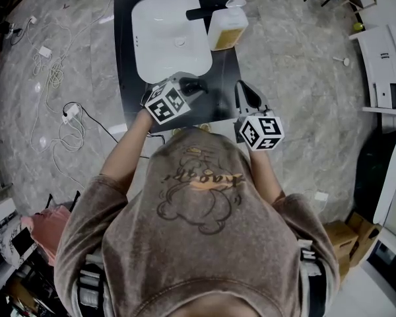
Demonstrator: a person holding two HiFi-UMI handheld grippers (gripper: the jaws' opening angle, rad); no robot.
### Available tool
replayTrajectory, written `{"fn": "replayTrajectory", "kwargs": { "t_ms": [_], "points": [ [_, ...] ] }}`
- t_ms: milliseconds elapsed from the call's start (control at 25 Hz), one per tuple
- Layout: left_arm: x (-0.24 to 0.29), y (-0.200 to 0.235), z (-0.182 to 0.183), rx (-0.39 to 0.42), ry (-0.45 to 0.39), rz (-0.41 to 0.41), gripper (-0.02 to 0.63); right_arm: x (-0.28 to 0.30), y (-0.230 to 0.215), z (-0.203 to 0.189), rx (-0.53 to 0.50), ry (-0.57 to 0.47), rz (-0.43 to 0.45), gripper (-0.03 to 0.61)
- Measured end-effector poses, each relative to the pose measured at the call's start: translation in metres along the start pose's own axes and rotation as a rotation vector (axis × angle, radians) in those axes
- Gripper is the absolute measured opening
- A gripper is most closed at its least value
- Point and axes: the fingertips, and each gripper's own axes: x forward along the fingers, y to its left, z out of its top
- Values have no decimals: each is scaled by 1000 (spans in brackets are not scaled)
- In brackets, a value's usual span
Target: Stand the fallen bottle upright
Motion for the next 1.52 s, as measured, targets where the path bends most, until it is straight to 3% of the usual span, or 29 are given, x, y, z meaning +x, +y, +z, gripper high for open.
{"fn": "replayTrajectory", "kwargs": {
  "t_ms": [920, 1520],
  "points": [
    [-42, -4, -22, -89, -60, 85, 112, 17, 31, -3, -28, 21, 106, 0],
    [-60, -6, -42, -149, -51, 141, 100, 24, 48, -6, -41, 32, 164, 0]
  ]
}}
